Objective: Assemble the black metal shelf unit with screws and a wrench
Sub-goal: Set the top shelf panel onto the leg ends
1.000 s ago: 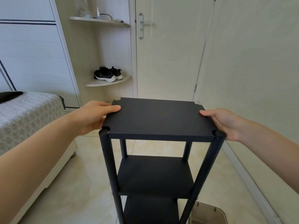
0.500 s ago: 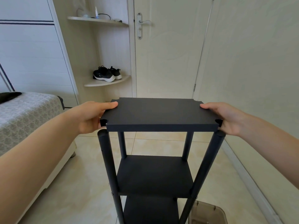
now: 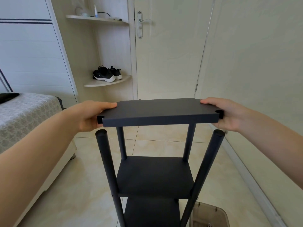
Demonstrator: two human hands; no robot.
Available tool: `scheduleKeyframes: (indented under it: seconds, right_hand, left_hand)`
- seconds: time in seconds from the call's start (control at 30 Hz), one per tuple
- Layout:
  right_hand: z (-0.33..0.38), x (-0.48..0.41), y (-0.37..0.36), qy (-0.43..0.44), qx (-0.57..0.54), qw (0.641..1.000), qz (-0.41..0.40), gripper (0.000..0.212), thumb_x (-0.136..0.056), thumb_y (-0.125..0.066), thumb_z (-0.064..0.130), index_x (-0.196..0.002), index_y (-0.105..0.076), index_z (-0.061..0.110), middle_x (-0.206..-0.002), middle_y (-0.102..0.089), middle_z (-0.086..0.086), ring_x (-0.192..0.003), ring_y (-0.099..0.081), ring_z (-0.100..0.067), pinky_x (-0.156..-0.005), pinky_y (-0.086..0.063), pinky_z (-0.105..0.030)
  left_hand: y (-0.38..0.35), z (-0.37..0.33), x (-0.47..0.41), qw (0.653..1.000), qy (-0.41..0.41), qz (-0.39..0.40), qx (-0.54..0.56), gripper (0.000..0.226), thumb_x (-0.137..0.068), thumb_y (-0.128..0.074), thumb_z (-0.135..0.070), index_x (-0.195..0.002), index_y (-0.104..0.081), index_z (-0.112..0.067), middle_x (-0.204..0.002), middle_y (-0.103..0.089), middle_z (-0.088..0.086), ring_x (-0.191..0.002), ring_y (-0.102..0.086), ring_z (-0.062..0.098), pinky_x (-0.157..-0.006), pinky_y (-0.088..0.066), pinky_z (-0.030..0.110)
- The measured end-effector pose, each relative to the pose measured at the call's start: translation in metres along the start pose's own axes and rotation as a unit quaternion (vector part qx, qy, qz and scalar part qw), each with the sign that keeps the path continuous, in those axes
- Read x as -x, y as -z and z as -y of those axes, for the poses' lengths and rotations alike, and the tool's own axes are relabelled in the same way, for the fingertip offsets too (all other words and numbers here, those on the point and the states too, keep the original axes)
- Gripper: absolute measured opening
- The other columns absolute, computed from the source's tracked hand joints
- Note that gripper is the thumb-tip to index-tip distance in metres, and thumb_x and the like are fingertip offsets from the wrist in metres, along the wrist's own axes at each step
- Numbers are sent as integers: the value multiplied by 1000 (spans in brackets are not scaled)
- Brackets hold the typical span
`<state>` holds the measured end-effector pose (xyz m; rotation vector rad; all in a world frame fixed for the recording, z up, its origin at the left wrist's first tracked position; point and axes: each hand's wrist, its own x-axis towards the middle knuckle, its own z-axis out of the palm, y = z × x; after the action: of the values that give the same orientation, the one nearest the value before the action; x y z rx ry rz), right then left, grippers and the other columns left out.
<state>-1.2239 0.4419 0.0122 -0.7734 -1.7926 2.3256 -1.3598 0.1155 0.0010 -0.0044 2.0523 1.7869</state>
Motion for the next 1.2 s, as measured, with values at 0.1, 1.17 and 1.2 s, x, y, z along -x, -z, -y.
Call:
scheduleKeyframes:
  seconds: [0.1, 1.17, 1.2]
  right_hand:
    - [-7, -3, -1, 41, 61, 997, -11, 10, -95, -61, 18, -90, -64, 11, -53, -66, 3, -45, -64, -7, -39, -49, -19]
    - [-9, -45, 14, 73, 188, 979, -28, 8, -96, -54, 8, -97, -62, 7, -78, -62, -8, -50, -63, -16, -43, -49, -24]
    - [-9, -46, 16, 87, 213, 973, -12, 12, -95, -56, 6, -103, -63, 11, -86, -64, -5, -62, -66, -16, -49, -53, -26]
  left_hand:
    - [1, 9, -1, 1000, 2, -5, -22, 33, -89, -72, -33, -111, -65, -9, -63, -73, 3, -49, -69, 13, -41, -51, 23]
    - [-5, 16, 0, 997, 23, -51, 43, 19, -95, -67, -31, -93, -62, -13, -54, -68, -1, -39, -62, 10, -36, -46, 17]
    - [-5, 16, 1, 997, 22, -56, 43, 19, -95, -67, -32, -93, -61, -13, -53, -68, -2, -38, -62, 10, -38, -47, 17]
